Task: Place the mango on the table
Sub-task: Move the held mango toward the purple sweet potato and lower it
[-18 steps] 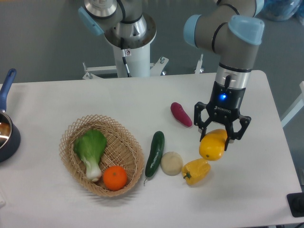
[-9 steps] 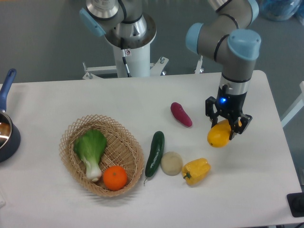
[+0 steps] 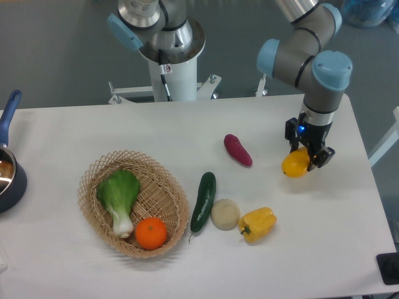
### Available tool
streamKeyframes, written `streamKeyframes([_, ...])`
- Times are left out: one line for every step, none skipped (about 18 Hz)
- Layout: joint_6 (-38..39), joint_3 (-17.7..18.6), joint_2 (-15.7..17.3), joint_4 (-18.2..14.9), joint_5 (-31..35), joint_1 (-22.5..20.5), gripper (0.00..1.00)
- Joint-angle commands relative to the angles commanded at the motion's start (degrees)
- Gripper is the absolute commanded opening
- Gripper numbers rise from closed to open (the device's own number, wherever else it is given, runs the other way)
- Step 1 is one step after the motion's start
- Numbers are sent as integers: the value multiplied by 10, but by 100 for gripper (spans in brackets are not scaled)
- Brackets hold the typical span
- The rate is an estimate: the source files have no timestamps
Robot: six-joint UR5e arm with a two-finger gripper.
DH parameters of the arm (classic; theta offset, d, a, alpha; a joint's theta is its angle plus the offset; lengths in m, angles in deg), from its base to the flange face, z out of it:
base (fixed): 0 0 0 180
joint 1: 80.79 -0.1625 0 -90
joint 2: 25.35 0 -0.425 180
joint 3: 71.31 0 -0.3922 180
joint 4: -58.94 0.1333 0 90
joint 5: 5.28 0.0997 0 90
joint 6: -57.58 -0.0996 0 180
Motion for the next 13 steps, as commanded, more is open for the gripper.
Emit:
streamKeyframes([0,7,1,0,8,-5,34])
streamKeyframes([0,9,1,0,12,-6,34])
streamKeyframes([1,11,1,0,12,-6,34])
streamKeyframes([1,15,1,0,12,-6,35])
streamKeyframes([2,17,1,0,12,-6,35])
streamKeyframes([1,20,1,1,11,-8,35])
streamKeyframes([1,24,1,1,12,-8,35])
streamKeyframes([2,27,1,1,12,-9,35])
streamKeyframes([2,29,1,0,12,-9,37])
streamKeyframes([2,31,1,1,12,-9,39])
streamKeyframes([2,32,1,1,12,-9,40])
streamKeyframes([2,32,1,1,12,-9,41])
streamKeyframes([2,32,1,1,11,-9,46])
